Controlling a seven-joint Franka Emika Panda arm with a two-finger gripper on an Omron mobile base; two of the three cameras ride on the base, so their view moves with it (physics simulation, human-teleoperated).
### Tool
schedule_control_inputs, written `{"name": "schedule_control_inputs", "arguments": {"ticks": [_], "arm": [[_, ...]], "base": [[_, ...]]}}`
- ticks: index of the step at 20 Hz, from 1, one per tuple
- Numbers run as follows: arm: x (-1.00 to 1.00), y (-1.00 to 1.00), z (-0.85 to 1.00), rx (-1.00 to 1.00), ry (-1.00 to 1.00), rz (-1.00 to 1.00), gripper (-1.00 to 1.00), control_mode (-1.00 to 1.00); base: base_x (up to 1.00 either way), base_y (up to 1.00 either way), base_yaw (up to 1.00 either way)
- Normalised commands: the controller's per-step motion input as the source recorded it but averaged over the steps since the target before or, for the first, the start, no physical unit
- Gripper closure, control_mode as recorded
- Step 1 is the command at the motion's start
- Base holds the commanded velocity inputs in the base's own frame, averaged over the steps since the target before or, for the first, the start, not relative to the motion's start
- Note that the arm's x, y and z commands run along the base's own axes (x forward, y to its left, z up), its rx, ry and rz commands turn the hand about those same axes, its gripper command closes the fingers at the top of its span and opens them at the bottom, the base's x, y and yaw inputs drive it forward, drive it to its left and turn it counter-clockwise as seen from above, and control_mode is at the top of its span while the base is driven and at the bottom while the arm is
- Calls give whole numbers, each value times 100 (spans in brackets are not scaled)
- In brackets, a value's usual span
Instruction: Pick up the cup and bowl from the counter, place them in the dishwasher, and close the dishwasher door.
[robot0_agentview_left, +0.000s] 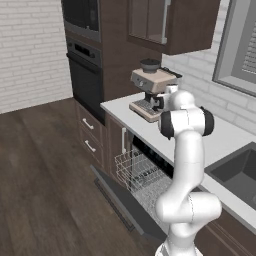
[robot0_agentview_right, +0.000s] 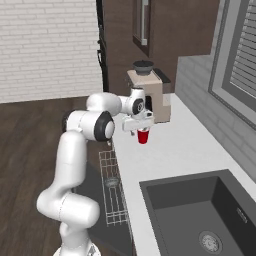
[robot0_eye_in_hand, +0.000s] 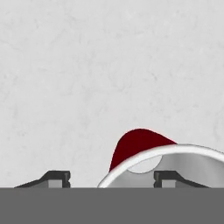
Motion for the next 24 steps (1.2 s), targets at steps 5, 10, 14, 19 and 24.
{"name": "schedule_control_inputs", "arguments": {"ticks": [5, 10, 14, 19, 24], "arm": [[-3, 0, -14, 0, 2, 8, 100, -100], [-29, 2, -14, 0, 2, 4, 100, -100], [-62, 35, -7, 0, 1, 1, 100, -100], [-98, 75, 0, 1, 0, 1, 100, -100], [-87, 100, -7, 0, 2, 4, 100, -100]], "base": [[0, 0, 0], [0, 0, 0], [0, 0, 0], [0, 0, 0], [0, 0, 0]]}}
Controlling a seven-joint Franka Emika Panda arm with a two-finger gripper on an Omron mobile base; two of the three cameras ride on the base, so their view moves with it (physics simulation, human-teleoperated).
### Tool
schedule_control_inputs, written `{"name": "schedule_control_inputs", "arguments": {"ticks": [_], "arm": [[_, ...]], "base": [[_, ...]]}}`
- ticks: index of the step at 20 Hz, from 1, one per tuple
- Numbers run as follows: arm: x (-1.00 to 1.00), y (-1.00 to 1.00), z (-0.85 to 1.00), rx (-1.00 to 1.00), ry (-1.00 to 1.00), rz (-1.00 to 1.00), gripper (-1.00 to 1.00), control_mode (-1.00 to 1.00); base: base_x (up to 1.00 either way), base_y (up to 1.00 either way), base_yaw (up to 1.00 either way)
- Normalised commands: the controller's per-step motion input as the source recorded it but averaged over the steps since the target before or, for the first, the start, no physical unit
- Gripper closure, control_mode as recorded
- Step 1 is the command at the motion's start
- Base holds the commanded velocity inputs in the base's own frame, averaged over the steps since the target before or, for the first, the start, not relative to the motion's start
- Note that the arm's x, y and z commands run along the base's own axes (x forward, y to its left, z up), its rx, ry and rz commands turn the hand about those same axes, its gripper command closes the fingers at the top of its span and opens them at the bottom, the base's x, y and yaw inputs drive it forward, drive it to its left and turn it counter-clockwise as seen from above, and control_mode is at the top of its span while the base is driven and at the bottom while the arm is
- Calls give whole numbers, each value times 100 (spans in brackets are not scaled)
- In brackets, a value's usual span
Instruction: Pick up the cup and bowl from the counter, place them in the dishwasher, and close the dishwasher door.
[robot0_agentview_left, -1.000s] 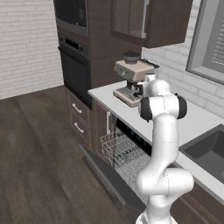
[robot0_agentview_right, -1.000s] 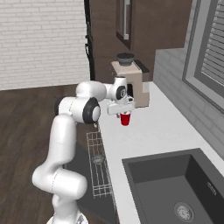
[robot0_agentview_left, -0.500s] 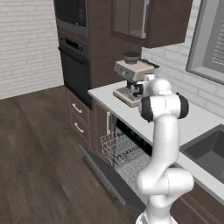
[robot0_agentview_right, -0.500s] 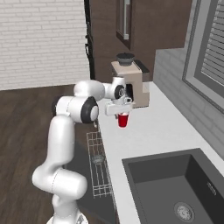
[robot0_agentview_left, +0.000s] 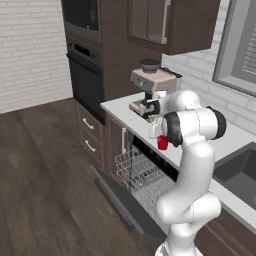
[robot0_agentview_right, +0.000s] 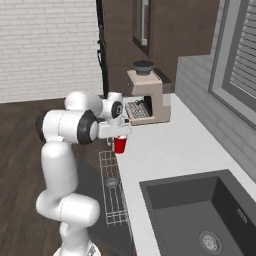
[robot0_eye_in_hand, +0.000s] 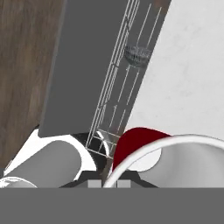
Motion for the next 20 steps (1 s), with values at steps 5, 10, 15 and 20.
{"name": "schedule_control_inputs", "arguments": {"ticks": [5, 10, 15, 20], "arm": [[-82, 96, -30, 0, 3, 3, 100, -100], [-49, 75, -58, 0, 0, 0, 100, -100], [9, 49, -82, -1, 8, 0, 100, -100], [16, 26, -65, -12, 0, 0, 100, -100]], "base": [[0, 0, 0], [0, 0, 0], [0, 0, 0], [0, 0, 0]]}}
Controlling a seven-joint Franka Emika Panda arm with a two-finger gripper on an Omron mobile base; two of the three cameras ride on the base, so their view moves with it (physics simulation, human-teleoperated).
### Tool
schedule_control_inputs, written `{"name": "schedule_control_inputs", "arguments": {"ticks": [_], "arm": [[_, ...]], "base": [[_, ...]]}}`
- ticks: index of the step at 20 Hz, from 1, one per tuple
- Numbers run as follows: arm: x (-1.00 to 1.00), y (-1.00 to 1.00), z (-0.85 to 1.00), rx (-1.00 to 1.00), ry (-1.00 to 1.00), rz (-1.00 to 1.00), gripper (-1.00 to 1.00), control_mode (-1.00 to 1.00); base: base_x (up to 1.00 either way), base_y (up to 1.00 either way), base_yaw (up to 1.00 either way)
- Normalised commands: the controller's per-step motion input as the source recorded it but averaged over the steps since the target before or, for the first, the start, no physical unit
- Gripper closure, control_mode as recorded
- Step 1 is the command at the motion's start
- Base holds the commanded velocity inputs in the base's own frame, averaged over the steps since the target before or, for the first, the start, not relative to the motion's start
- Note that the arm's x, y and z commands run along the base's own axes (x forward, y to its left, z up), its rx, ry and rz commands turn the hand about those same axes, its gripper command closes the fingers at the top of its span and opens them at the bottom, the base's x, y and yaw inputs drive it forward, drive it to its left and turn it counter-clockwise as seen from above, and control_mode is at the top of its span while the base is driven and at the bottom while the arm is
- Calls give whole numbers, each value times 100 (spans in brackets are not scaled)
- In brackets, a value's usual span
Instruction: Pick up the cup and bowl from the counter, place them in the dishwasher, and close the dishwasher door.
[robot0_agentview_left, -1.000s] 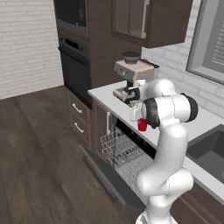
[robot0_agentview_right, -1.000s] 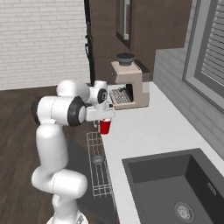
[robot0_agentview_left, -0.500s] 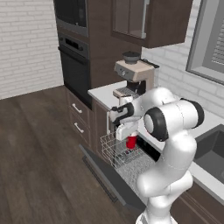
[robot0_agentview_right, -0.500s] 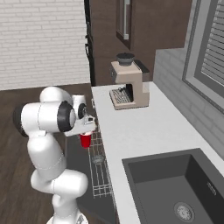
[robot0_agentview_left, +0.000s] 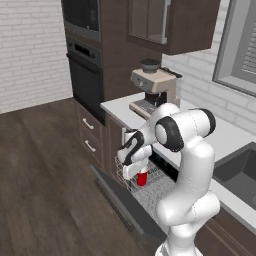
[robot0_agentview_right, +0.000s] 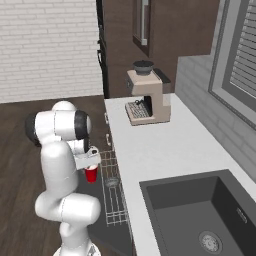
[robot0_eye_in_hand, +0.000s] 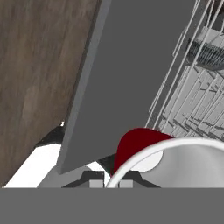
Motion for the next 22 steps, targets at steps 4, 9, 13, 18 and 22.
{"name": "schedule_control_inputs", "arguments": {"ticks": [4, 9, 13, 18, 22], "arm": [[35, -3, -53, -10, 0, 0, 100, -100], [49, -14, -36, -8, 0, 0, 100, -100], [46, -33, -32, -6, 0, 0, 100, -100], [49, -34, -47, -7, 0, 0, 100, -100], [45, -23, -61, -10, 0, 0, 100, -100]], "base": [[0, 0, 0], [0, 0, 0], [0, 0, 0], [0, 0, 0], [0, 0, 0]]}}
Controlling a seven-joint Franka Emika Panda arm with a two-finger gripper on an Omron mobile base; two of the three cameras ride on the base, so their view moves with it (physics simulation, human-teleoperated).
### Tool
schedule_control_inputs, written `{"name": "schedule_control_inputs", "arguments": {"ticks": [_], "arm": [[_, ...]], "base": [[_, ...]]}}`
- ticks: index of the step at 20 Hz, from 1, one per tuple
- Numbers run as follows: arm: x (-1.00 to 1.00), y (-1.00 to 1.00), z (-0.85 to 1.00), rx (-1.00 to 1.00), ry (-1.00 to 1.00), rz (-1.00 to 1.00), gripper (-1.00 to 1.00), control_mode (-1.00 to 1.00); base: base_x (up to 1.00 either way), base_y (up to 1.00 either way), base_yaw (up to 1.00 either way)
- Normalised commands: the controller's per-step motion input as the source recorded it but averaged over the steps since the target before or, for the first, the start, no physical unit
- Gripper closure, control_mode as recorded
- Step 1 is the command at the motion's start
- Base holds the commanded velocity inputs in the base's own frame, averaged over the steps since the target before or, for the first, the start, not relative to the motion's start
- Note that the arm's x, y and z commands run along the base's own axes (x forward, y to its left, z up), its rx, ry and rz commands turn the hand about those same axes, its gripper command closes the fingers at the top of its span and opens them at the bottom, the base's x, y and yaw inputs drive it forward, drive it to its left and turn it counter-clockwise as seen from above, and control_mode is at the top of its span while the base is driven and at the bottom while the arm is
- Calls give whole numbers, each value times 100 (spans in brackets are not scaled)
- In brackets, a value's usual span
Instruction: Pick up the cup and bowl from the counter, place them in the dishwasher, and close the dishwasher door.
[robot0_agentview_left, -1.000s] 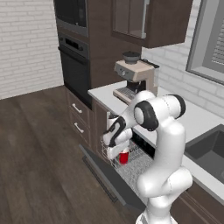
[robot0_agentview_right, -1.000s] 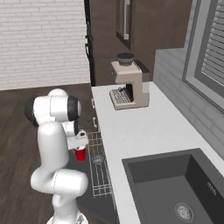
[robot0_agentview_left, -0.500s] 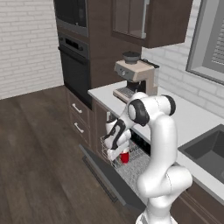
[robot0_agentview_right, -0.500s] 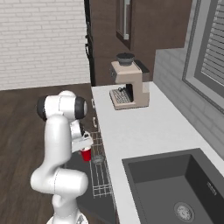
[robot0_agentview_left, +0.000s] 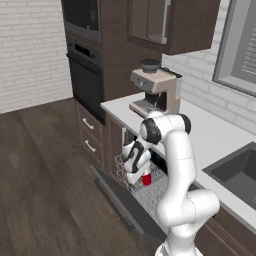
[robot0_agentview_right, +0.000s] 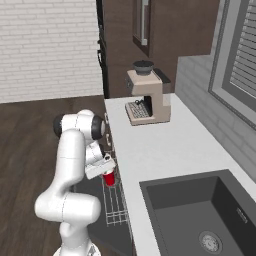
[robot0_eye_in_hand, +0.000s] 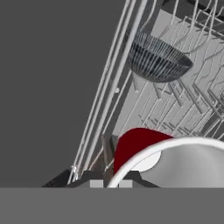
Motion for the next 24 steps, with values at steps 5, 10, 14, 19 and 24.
{"name": "schedule_control_inputs", "arguments": {"ticks": [5, 10, 14, 19, 24], "arm": [[41, -4, -80, -14, -1, 0, 100, -100], [29, -6, -70, -10, -1, 0, 100, -100], [7, -11, -53, -6, 0, 0, 100, -100], [-14, 55, -93, -16, 0, 10, -100, -100], [-18, 73, -72, -15, -4, 8, -100, -100]], "base": [[0, 0, 0], [0, 0, 0], [0, 0, 0], [0, 0, 0], [0, 0, 0]]}}
